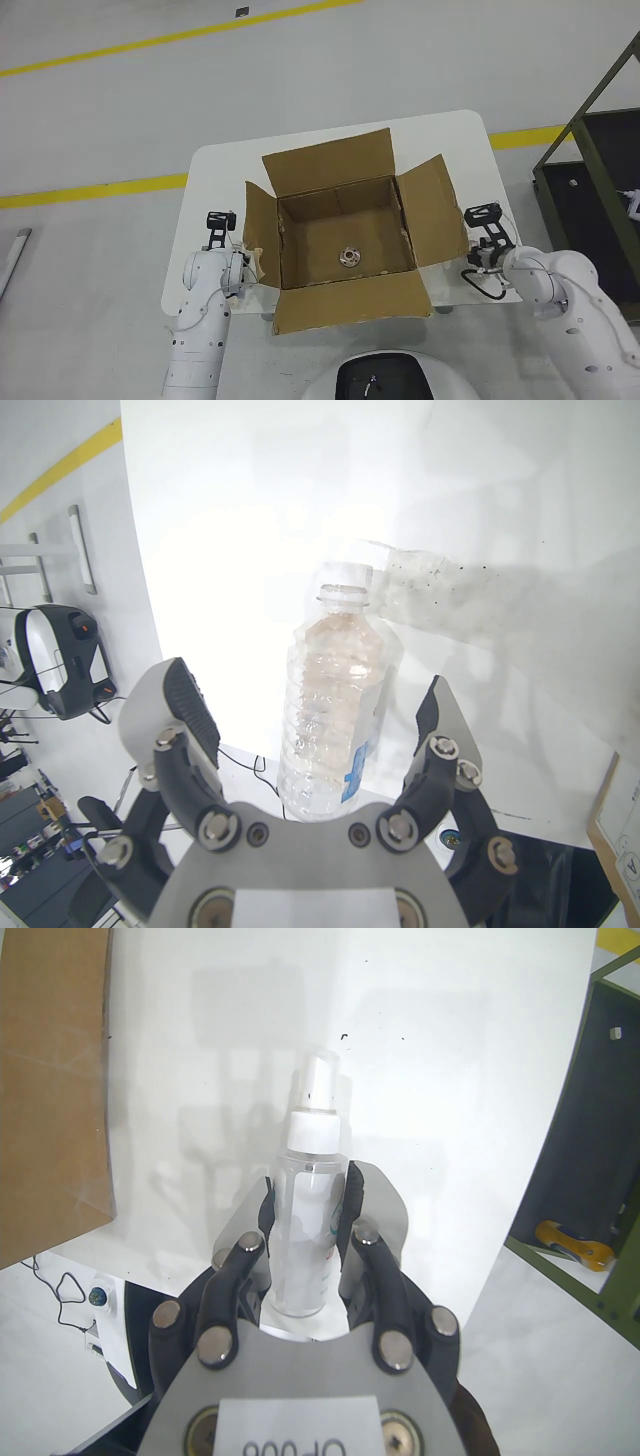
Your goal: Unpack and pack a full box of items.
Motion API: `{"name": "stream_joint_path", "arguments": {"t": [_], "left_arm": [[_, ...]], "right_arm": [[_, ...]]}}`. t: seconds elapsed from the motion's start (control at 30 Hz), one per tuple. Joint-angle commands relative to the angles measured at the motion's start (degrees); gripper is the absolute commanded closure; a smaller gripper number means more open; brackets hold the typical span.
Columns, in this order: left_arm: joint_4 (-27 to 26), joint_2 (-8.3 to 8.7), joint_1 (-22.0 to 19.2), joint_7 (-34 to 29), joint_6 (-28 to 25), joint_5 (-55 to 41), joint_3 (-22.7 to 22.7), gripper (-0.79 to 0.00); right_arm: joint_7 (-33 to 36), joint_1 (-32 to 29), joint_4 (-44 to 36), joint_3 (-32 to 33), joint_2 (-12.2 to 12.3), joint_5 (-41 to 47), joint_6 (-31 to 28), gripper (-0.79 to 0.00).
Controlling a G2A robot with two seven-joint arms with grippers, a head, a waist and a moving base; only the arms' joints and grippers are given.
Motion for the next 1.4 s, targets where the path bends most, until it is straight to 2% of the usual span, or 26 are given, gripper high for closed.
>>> {"name": "stream_joint_path", "arguments": {"t": [0.0,0.2,0.33,0.37,0.4,0.43,0.5,0.63,0.77,0.93,1.17,1.37], "left_arm": [[0.00,0.00,0.00,0.00,0.00,0.00,0.00,-0.785],[0.00,0.00,0.00,0.00,0.00,0.00,0.00,-0.785],[0.00,0.00,0.00,0.00,0.00,0.00,0.00,-0.785],[0.00,0.00,0.00,0.00,0.00,0.00,0.00,-0.785],[0.00,0.00,0.00,0.00,0.00,0.00,0.00,-0.785],[0.00,0.00,0.00,0.00,0.00,0.00,0.00,-0.785],[0.00,0.00,0.00,0.00,0.00,0.00,0.00,-0.785],[0.00,0.00,0.00,0.00,0.00,0.00,0.00,-0.785],[0.00,0.00,0.00,0.00,0.00,0.00,0.00,-0.785],[0.00,0.00,0.00,0.00,0.00,0.00,0.00,-0.785],[0.00,0.00,0.00,0.00,0.00,0.00,0.00,-0.785],[0.00,0.00,0.00,0.00,0.00,0.00,0.00,-0.785]], "right_arm": [[0.23,0.00,-0.28,0.22,0.11,0.08,-0.11,-0.366],[0.10,-1.13,-5.15,4.45,0.63,3.80,0.35,-0.385],[-1.66,-3.02,-12.61,11.23,1.15,7.92,1.70,-0.311],[-2.49,-3.31,-14.88,13.08,1.23,9.56,2.22,-0.151],[-3.32,-3.75,-17.03,14.80,1.30,10.89,2.64,-0.095],[-4.23,-3.98,-19.74,16.24,1.34,12.60,2.95,0.000],[-5.76,-4.58,-24.25,18.03,1.36,16.85,2.45,0.000],[-4.84,-4.60,-31.10,17.00,1.61,25.46,-3.44,0.000],[-2.05,-2.09,-32.83,11.11,2.02,28.80,-8.92,0.000],[1.25,3.90,-29.15,-1.30,2.04,24.65,-8.53,0.000],[3.88,15.35,-13.87,-18.45,0.59,19.68,-2.09,0.000],[5.66,24.15,-0.77,-27.10,-1.37,18.88,7.58,0.000]]}}
